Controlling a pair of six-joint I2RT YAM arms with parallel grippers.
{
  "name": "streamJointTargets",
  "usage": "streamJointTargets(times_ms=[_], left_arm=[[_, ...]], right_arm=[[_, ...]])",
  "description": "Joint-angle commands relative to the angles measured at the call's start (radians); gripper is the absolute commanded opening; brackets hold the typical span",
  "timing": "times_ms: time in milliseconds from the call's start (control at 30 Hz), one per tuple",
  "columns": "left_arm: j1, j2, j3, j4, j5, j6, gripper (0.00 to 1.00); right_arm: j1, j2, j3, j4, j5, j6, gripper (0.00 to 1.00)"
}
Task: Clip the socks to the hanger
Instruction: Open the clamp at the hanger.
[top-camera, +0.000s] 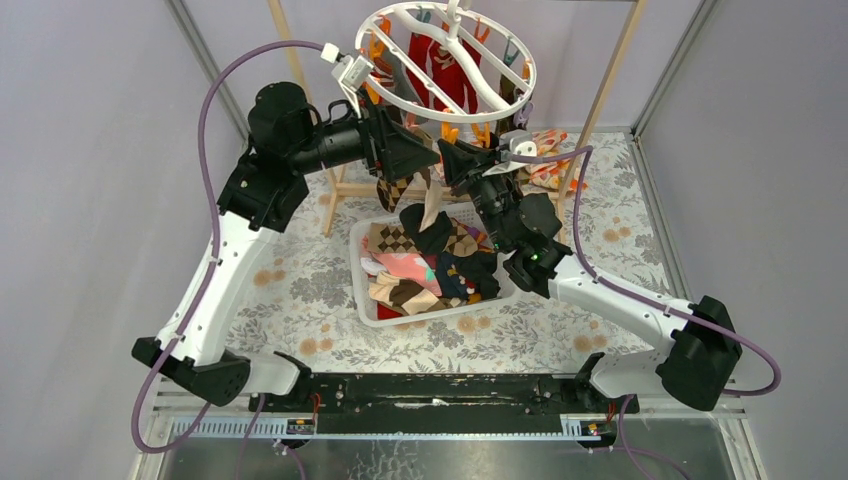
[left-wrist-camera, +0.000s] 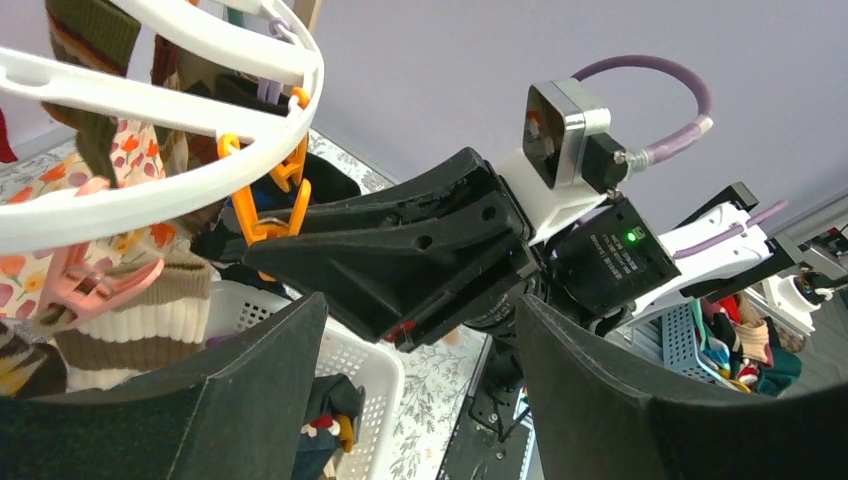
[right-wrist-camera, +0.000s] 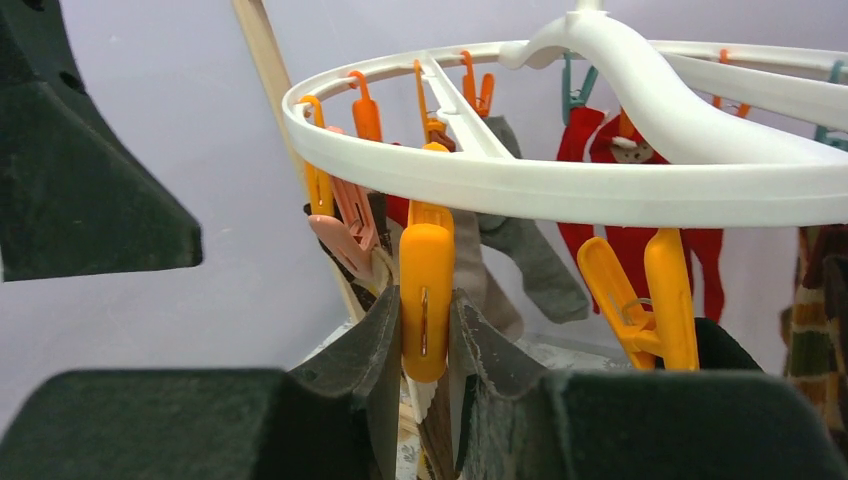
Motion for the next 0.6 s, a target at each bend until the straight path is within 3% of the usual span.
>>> streamJointTargets(times_ms=[0,267,567], left_arm=[[-0.039,0.046,0.053,-0.039,-0.101,0.047,0.74],[-0.069,0.151,0.137,-0.012,-0.208,0.055,0.71],[-0.075,0.160,0.106,0.001,-0.265,0.055,0.70]], right_arm=[[0.034,-0.007,0.051,0.001,-0.012,0.010,0.08],[0.054,-0.006,0.048,-0.002,-0.006,0.011,0.07],[0.057,-0.007,0.054,-0.011,-0.033,0.018,0.07]])
